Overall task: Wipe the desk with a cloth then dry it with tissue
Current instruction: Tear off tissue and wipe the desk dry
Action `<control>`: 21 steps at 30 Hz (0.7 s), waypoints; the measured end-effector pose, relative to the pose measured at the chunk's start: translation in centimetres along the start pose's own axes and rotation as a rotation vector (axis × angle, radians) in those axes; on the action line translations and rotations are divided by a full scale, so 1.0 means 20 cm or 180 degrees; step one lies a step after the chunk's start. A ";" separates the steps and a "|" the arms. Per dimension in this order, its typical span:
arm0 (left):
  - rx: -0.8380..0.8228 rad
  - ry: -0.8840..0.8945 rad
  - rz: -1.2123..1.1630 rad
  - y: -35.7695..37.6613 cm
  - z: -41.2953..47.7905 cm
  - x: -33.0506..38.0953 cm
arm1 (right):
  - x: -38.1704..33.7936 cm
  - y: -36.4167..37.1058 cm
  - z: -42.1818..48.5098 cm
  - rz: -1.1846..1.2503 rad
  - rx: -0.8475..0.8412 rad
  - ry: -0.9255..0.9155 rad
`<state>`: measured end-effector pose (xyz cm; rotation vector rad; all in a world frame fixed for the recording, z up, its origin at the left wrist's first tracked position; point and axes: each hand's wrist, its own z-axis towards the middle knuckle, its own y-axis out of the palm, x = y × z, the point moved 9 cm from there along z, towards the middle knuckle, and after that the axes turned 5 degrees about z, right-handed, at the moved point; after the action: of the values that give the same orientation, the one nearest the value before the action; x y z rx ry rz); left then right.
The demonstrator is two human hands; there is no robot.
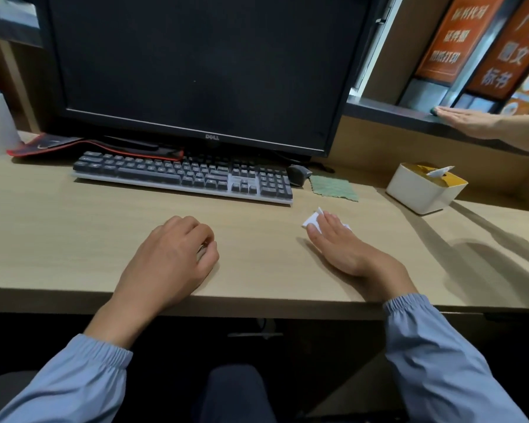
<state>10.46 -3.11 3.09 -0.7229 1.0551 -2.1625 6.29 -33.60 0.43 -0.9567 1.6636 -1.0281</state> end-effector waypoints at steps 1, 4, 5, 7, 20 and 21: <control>0.0013 0.0003 -0.0003 0.00 0.00 0.00 | 0.00 -0.01 0.04 -0.0005 0.0027 0.0000; 0.0028 0.0016 -0.0025 0.00 0.00 0.00 | -0.02 -0.06 0.15 -0.0032 0.0128 -0.0041; 0.0015 0.0007 -0.0029 0.00 0.00 0.00 | -0.04 -0.06 0.17 -0.0065 0.0088 -0.0062; -0.0005 0.0011 -0.0020 0.00 0.00 0.00 | -0.08 -0.06 0.18 -0.0099 0.0001 -0.0097; 0.0040 -0.0063 -0.0086 0.00 0.00 0.00 | -0.21 0.03 0.13 -0.0228 -0.0236 -0.0367; 0.0017 -0.0072 -0.0094 0.00 0.00 0.00 | -0.23 0.04 0.12 -0.0240 -0.0239 -0.0374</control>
<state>10.44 -3.14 3.14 -0.7631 1.0327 -2.1762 9.64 -29.59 0.54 -1.1157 1.5884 -0.9458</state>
